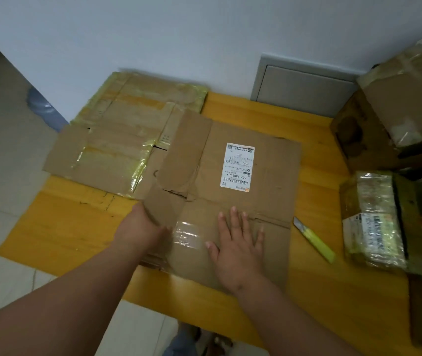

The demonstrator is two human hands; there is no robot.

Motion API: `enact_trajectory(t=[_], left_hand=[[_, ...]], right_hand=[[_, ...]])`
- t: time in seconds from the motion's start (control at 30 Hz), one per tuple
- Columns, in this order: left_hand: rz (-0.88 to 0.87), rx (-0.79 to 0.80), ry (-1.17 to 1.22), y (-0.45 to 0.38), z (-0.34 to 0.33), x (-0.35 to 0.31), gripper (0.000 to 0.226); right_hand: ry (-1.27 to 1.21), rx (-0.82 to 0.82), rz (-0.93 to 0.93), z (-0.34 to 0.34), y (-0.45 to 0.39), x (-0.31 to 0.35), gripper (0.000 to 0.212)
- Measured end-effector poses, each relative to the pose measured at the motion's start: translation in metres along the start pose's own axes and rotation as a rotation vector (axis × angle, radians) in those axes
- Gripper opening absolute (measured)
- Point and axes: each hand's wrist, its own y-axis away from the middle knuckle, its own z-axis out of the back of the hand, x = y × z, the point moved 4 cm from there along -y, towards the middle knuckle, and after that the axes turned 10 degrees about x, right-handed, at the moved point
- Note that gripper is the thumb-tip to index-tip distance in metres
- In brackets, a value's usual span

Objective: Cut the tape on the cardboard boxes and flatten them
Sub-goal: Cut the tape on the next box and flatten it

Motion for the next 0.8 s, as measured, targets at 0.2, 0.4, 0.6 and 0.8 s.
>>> enact_trajectory(t=[0.2,0.4,0.6,0.8], left_hand=[[-0.041,-0.107,-0.065,0.035,0.013,-0.016,0.034],[-0.215,-0.153,-0.072,0.067,0.031,-0.041,0.057],[-0.303,-0.25,-0.33,0.086,0.046,-0.055,0.057],[-0.352,-0.377,-0.33,0.084,0.087,-0.063,0.045]], right_hand=[[-0.025,0.074,0.09,0.004,0.028,0.01,0.111],[0.132,0.111,0.104,0.015,0.044,0.017,0.134],[0.139,0.056,0.161,0.032,0.055,0.026,0.121],[0.165,-0.117,0.239,0.069,0.052,0.042,0.106]])
